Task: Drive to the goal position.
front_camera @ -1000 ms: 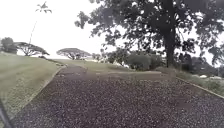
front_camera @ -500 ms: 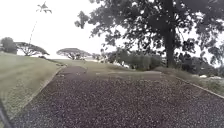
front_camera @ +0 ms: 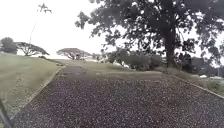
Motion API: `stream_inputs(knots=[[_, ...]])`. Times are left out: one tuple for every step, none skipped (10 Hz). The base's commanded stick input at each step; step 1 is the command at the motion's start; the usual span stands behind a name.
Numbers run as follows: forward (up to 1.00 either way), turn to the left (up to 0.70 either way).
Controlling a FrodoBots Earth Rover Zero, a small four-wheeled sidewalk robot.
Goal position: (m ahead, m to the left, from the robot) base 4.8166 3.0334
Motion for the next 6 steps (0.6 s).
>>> stream_inputs(knots=[[1.0, 0.0], [1.0, 0.0], [1.0, 0.0], [1.0, 0.0], [0.75, 0.0], [0.0, 0.0]])
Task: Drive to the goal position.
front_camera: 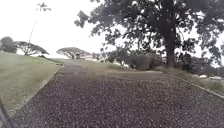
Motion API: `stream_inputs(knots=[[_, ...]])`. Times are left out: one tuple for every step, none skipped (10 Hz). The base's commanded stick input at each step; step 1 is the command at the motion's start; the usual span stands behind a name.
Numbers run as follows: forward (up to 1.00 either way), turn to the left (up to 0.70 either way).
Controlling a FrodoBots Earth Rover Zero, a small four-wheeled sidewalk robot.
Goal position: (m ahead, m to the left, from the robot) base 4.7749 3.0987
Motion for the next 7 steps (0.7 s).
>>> stream_inputs(knots=[[0.0, 0.0], [0.0, 0.0], [0.0, 0.0], [0.0, 0.0], [0.0, 0.0], [0.0, 0.0], [0.0, 0.0]])
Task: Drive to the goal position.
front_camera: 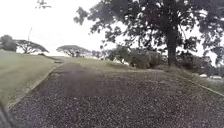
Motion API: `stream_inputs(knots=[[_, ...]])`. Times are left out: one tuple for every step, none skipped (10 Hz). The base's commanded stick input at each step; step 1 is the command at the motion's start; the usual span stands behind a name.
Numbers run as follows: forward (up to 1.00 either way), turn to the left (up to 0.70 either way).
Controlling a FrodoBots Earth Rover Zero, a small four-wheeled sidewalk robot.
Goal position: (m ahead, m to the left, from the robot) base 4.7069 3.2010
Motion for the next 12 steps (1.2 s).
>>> stream_inputs(knots=[[0.01, 0.0], [0.45, 0.0], [0.88, 0.0], [1.0, 0.0], [1.0, 0.0], [1.0, 0.0], [1.0, 0.0], [1.0, 0.0], [1.0, 0.0], [1.0, 0.0], [1.0, 0.0], [1.0, 0.0]])
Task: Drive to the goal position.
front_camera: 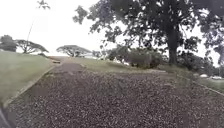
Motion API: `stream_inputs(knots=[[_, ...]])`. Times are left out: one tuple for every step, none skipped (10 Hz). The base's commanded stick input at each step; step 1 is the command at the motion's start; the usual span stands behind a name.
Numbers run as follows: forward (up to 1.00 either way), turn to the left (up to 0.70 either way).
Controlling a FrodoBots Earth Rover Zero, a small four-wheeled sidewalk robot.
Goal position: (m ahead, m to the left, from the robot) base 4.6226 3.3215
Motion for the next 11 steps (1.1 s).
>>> stream_inputs(knots=[[0.73, 0.0], [0.0, 0.0], [0.0, 0.0], [0.0, 0.0], [0.0, 0.0], [0.0, 0.0], [0.0, 0.0], [0.0, 0.0], [0.0, 0.0], [0.0, 0.0], [0.02, 0.0]])
